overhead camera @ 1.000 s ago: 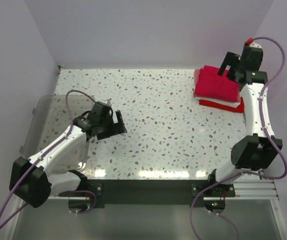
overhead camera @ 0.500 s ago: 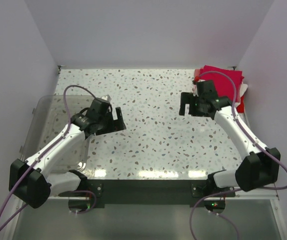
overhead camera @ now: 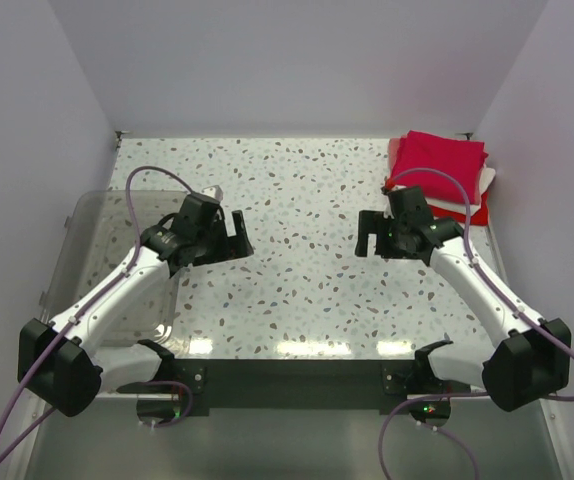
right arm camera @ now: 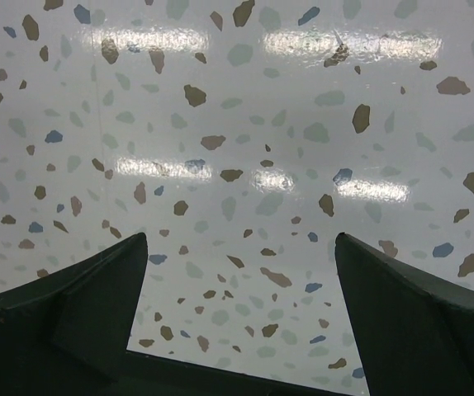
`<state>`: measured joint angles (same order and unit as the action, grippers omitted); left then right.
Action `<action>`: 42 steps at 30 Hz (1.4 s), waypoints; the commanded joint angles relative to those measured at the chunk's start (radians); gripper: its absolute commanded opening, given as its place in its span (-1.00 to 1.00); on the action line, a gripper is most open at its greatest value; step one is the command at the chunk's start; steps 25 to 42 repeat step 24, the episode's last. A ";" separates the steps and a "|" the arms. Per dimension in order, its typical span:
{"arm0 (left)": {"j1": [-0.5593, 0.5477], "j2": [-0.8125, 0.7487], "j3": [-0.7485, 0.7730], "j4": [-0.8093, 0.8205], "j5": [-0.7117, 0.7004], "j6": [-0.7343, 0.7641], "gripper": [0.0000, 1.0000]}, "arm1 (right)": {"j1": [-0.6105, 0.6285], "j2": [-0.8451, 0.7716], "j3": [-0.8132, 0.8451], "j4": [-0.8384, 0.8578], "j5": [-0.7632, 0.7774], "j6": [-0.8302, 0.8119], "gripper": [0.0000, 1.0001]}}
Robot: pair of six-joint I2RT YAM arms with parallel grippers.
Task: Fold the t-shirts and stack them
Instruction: Neatly place the folded tshirt to the corner
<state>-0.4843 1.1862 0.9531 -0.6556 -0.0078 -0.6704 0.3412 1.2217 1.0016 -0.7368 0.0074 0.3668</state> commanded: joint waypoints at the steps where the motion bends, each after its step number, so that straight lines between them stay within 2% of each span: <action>1: 0.007 -0.019 0.033 0.040 0.002 0.032 1.00 | 0.004 -0.030 0.000 0.030 -0.006 -0.003 0.97; 42: 0.007 -0.031 0.033 0.083 -0.001 0.060 1.00 | 0.005 -0.067 -0.021 0.043 -0.004 -0.009 0.97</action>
